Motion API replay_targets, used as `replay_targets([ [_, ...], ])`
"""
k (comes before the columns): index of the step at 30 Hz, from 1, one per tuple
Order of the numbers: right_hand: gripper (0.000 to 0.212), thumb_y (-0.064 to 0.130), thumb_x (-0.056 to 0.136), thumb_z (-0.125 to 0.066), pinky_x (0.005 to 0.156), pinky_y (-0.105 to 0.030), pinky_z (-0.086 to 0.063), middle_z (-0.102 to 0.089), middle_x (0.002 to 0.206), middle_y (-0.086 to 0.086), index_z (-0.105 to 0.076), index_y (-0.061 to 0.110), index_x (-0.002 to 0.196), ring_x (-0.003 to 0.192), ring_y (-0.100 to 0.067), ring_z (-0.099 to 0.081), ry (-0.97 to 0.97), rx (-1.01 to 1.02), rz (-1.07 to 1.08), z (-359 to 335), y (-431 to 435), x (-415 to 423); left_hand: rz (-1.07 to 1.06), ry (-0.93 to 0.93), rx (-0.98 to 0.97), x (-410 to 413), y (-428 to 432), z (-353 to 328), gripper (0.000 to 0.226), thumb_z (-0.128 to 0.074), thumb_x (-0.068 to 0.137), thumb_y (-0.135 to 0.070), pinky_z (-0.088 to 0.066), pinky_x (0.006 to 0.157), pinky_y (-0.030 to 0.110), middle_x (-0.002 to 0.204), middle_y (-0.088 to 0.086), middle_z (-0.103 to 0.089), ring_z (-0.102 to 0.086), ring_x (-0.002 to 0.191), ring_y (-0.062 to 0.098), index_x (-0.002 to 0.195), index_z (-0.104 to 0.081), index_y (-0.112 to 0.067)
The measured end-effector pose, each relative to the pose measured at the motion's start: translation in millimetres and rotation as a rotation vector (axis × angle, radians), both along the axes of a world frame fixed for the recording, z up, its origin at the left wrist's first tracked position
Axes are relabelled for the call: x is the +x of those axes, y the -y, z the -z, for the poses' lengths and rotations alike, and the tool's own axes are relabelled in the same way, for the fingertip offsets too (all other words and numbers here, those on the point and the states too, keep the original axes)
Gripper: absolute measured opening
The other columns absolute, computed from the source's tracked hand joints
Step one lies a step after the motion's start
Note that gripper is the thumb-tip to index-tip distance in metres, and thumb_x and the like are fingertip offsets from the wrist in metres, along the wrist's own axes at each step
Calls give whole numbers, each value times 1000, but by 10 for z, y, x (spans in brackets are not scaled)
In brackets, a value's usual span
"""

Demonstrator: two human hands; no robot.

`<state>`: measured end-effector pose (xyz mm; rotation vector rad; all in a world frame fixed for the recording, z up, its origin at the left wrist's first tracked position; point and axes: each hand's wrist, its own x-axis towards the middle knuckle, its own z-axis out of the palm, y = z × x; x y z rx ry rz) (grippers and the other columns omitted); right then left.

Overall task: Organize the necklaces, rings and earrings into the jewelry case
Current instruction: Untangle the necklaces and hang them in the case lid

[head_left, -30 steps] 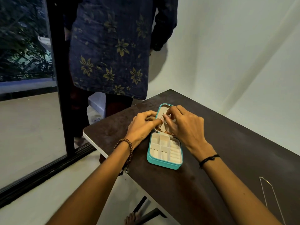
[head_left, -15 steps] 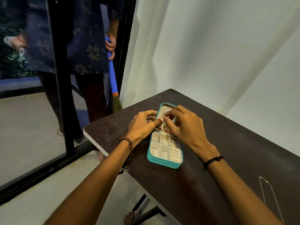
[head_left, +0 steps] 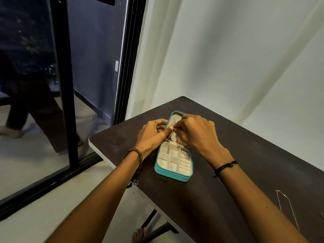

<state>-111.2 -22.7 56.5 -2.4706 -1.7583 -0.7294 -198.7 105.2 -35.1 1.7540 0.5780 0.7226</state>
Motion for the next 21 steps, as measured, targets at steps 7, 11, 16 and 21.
replay_targets([
  [7,27,37,98,-56,63,-33,-43,-69,113,0,-70,21,115,90,-24,-67,77,-55,102,-56,-68,-155,-2,-10,7,-31,17,-35,37,-64,74,-61,-58,88,44,91,-17,-75,-72,88,6,105,-69,-43],
  [11,26,38,96,-58,64,-34,-42,-69,108,-4,-68,17,107,86,-26,-66,90,-52,117,-76,-95,-248,-7,3,3,-46,36,-63,35,-62,74,-61,-56,91,42,92,-19,-75,-71,90,3,103,-70,-42],
  [16,27,41,95,-54,60,-32,-35,-66,103,-1,-66,16,100,81,-26,-65,105,-31,89,-43,-115,-199,-27,-1,-4,-66,52,-80,35,-64,75,-61,-55,94,39,97,-19,-74,-69,95,0,103,-71,-40],
  [21,32,40,97,-50,57,-32,-30,-65,107,-2,-65,13,101,76,-28,-65,128,-58,24,-20,-70,-171,-43,15,-3,-74,49,-51,25,-71,82,-50,-56,93,38,95,-17,-75,-69,94,0,104,-72,-38],
])
